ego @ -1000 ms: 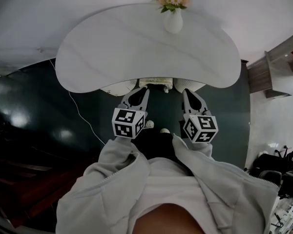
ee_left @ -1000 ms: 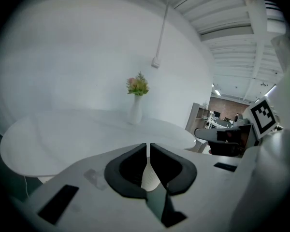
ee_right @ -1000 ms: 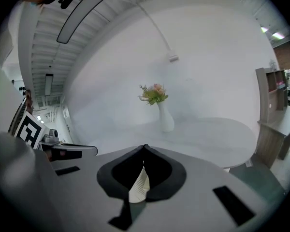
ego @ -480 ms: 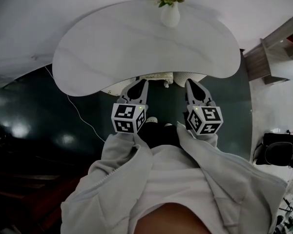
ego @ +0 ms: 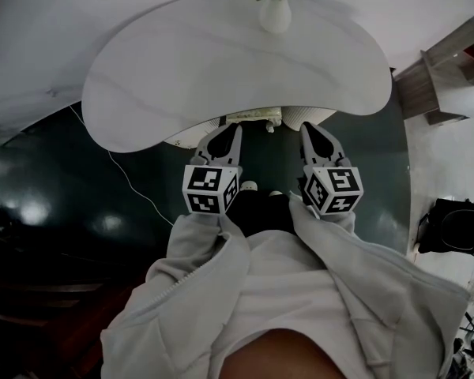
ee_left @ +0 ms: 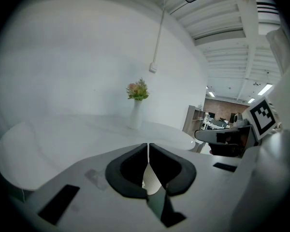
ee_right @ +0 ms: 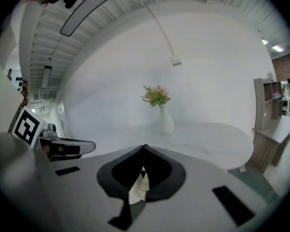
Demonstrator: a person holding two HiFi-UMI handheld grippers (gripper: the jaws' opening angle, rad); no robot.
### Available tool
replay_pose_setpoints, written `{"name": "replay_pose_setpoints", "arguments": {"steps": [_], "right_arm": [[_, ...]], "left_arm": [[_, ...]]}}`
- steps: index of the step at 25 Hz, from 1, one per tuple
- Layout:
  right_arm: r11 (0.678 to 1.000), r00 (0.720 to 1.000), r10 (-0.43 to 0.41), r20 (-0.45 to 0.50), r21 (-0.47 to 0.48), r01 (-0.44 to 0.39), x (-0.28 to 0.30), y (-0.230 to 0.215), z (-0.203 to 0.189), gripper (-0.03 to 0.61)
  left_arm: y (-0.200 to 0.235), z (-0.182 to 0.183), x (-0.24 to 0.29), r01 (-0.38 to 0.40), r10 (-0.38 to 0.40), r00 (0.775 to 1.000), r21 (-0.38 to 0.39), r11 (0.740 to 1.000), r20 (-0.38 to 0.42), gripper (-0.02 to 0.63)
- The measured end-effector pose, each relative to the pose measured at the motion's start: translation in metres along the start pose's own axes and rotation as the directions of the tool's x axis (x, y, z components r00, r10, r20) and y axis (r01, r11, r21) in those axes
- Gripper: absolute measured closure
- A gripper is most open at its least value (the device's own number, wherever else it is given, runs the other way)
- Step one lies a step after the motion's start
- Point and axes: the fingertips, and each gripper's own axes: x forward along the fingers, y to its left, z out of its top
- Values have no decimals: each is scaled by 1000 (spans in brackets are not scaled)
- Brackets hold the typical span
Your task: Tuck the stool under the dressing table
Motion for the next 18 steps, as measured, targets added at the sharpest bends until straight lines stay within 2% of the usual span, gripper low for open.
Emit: {"name": "replay_pose_setpoints", "arguments": {"steps": [9, 18], "right_arm": [[1000, 1000, -3, 0, -12, 3, -2, 4, -1, 529], [1000, 1000, -4, -3, -10, 4, 1, 6, -2, 529]], "left_arm": [[0, -1, -2, 7, -7, 1000, 1, 1000, 2, 591], [12, -1, -5, -28, 28, 1000, -3, 1000, 12, 591]]}}
